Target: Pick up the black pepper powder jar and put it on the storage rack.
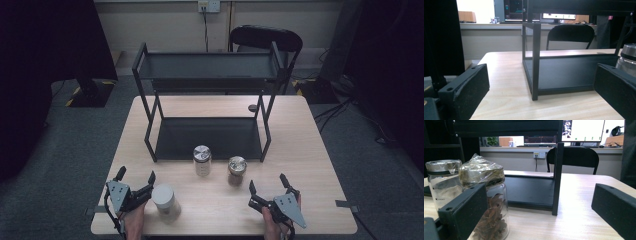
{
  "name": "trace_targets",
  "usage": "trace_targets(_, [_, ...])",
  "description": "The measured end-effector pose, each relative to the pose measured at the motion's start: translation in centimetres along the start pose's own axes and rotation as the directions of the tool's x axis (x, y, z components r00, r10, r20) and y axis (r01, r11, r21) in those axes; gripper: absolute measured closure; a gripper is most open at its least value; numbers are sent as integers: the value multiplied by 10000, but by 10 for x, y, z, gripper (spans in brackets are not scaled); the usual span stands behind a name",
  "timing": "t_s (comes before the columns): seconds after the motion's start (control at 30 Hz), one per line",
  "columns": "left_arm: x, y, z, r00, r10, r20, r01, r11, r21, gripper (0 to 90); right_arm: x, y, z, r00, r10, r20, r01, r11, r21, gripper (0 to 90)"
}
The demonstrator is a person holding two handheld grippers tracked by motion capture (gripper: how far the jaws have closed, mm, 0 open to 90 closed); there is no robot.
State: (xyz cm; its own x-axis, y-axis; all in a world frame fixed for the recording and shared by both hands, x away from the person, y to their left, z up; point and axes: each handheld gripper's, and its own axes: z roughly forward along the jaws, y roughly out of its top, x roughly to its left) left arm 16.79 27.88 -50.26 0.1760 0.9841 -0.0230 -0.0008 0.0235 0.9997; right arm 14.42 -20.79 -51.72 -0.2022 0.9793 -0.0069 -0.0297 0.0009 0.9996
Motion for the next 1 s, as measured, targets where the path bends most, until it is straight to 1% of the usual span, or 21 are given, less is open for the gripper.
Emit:
trace_targets(0.07, [0, 4, -1, 10000, -57, -28, 57, 9999, -89, 0, 0, 0, 0, 10000, 0, 4, 0, 10000, -2, 0])
trace_targets(0.13, [-1, 7, -1, 9999, -112, -22, 112, 9999, -99, 0, 0, 0, 0, 10000, 1, 16, -1, 10000, 2, 0])
trace_targets(0.17, [-1, 9, -1, 9998, -200, 16, 200, 9998, -76, 0, 0, 0, 0, 10000, -4, 13, 4, 10000, 2, 0])
trace_targets(0.27, [-1, 12, -2, 9999, -106, 55, 106, 9999, 10, 0, 0, 0, 0, 10000, -3, 28, 3, 10000, 5, 0])
trace_targets(0.37, [-1, 15, -5, 9994, -330, 48, 330, 9995, -7, 0, 1, 0, 0, 10000, -4, 28, 4, 10000, 5, 0])
trace_targets(0.5, [2, 20, -6, 9994, -322, 127, 322, 9995, 3, 0, 0, 0, 0, 10000, -1, 28, 1, 10000, 7, 0])
trace_targets(0.6, [4, 23, -7, 9976, -676, 162, 677, 9977, -61, 0, 1, 0, 0, 10000, -1, 31, 1, 10000, 7, 1])
trace_targets(0.7, [3, 26, -6, 9980, -584, 232, 586, 9983, -59, 0, 1, 0, 0, 10000, 0, 33, 0, 10000, 5, 1])
trace_targets(0.73, [3, 28, -6, 9979, -599, 240, 599, 9982, 12, 0, 1, 0, 0, 10000, -4, 33, 4, 10000, 4, 1])
trace_targets(0.77, [2, 29, -6, 9981, -585, 193, 584, 9983, 39, 0, 1, 0, 0, 10000, -2, 32, 2, 10000, 6, 2])
trace_targets(1.0, [2, 32, -9, 9972, -734, 132, 734, 9973, -3, 0, 1, 0, 0, 10000, -5, 31, 5, 10000, 3, 2])
